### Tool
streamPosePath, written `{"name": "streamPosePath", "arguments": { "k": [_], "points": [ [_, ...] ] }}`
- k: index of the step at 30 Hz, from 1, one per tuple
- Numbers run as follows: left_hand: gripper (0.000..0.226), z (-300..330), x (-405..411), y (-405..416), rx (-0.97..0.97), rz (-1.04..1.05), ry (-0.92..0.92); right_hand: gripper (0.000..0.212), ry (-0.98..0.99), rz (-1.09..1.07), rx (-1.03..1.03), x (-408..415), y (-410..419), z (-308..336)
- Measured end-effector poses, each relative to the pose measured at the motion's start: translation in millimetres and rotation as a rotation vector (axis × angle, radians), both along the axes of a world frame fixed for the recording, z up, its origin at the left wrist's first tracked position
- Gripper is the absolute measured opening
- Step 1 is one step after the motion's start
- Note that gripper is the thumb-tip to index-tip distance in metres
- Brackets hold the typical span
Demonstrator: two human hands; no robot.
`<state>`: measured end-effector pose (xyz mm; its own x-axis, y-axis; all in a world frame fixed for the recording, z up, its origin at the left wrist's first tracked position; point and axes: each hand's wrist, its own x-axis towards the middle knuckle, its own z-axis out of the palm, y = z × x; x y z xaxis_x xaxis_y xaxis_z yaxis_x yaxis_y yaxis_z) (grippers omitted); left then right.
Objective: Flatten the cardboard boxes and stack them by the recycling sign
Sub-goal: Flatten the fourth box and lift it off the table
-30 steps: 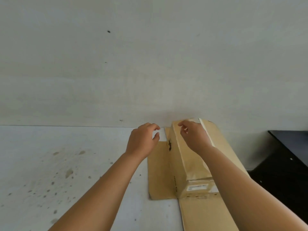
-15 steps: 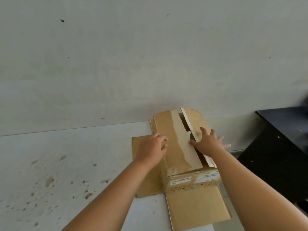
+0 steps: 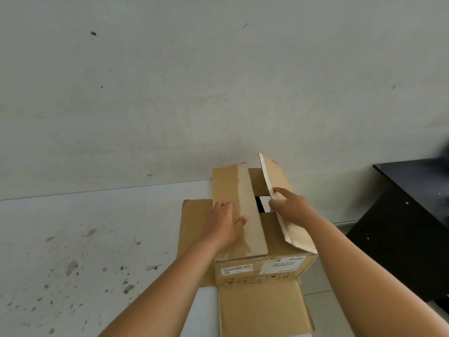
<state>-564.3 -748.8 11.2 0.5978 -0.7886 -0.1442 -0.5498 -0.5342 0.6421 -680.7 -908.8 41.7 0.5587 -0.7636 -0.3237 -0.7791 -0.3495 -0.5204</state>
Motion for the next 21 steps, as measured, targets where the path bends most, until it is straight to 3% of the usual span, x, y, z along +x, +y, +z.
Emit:
{"name": "streamPosePath", "arguments": {
  "k": [8,13,15,18,21],
  "points": [
    [0.093,-5,-1,-15,0.152,0.168,-0.108,0.049,-0.197,-0.109,0.149,-12,4,9],
    [0.109,-10,-8,-26,0.296,0.161,-0.041,0.039,-0.381,-0.152,0.282,-37,-5,18],
    [0.101,-8,-7,-26,0.276,0.194,-0.014,0.032,-0.434,-0.185,0.354,-49,-10,22],
    [0.077,9,-1,-14,0.011,0.248,0.11,0.028,-0.441,-0.296,0.481,-66,-18,29],
    [0.035,38,18,14,-0.134,0.274,0.062,0.035,-0.456,-0.38,0.527,-75,-21,28]
  ]
}}
